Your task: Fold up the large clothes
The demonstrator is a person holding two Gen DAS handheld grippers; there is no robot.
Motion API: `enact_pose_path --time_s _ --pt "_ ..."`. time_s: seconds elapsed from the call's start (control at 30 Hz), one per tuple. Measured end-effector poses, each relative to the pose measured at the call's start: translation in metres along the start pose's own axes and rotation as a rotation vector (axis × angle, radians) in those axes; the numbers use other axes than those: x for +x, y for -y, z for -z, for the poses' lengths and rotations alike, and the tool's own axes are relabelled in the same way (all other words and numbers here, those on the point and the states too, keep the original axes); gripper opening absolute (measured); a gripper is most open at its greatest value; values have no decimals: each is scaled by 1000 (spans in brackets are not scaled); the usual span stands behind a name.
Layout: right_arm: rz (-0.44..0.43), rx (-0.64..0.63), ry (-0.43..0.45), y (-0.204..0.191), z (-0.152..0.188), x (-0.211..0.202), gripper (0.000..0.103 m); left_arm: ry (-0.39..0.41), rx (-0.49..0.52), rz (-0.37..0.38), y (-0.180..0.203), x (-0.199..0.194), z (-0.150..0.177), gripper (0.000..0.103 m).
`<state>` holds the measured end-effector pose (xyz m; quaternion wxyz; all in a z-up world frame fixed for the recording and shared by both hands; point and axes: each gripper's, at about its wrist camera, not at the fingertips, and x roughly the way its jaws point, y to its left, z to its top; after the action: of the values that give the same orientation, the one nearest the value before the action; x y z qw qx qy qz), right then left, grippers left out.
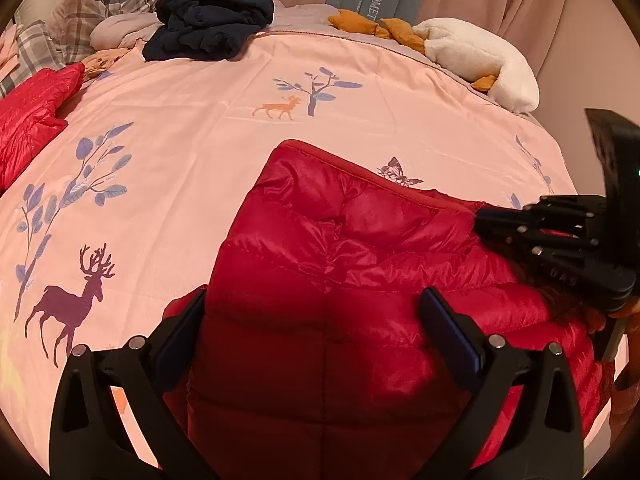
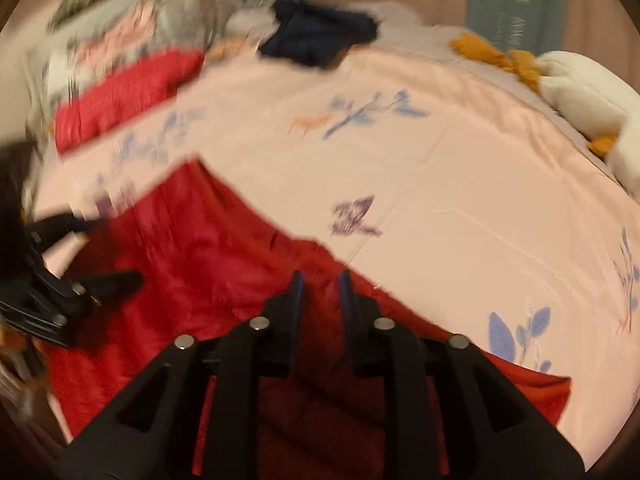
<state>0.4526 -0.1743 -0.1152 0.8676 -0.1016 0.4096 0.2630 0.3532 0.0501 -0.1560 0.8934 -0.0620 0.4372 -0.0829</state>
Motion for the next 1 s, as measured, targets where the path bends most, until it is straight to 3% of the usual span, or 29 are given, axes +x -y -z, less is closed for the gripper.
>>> enact_pose_path --time_s 0.13,0.23,0.33,0.5,0.53,0.7,0.83,1.0 --pt "-9 22 41 7 13 -34 23 26 -4 35 4 -11 -3 102" --pt "-40 68 6 12 23 -33 23 57 22 56 16 -19 -10 102" --pt "-9 75 -55 12 33 -16 23 70 39 64 30 -19 -16 102" --pt "6 118 -131 13 36 20 25 155 22 -46 37 -26 -24 102" --pt "0 124 -132 13 32 25 25 159 14 -40 36 -28 -26 102" --pt "-28 194 -114 21 19 38 25 165 63 40 53 -35 -28 102" --pt "7 337 63 47 20 -3 32 59 51 223 66 -18 -32 102" --pt "66 234 64 39 39 -45 41 14 42 242 68 -8 -30 102"
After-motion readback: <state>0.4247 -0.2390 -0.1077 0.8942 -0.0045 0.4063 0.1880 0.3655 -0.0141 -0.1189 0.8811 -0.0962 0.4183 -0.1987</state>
